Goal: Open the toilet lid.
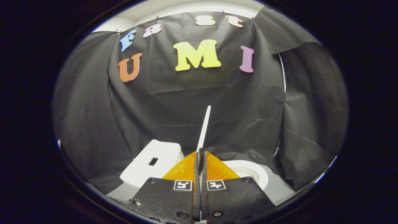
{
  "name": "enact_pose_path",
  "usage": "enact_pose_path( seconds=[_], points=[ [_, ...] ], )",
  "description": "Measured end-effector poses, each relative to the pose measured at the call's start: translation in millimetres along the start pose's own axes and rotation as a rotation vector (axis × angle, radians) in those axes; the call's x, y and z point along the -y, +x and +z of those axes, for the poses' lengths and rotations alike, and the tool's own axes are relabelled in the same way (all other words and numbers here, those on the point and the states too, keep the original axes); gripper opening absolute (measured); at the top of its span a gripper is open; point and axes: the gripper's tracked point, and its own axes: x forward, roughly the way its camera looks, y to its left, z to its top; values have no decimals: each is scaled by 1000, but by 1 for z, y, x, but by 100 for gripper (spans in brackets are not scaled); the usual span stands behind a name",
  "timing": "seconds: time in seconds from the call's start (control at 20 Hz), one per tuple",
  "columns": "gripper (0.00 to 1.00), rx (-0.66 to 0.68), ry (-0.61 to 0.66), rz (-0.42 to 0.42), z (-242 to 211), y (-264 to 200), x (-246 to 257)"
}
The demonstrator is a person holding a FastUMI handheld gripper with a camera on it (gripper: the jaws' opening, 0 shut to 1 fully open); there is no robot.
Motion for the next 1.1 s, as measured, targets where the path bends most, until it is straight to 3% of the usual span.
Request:
enact_pose_path(
  seconds=[0.25,0.45,1.1],
  points=[
    [4,11,-78,5,1,2,-33],
    [4,21,-171,-44,1,5,-51],
    [4,30,-299,36,-12,16,-139]
  ],
)
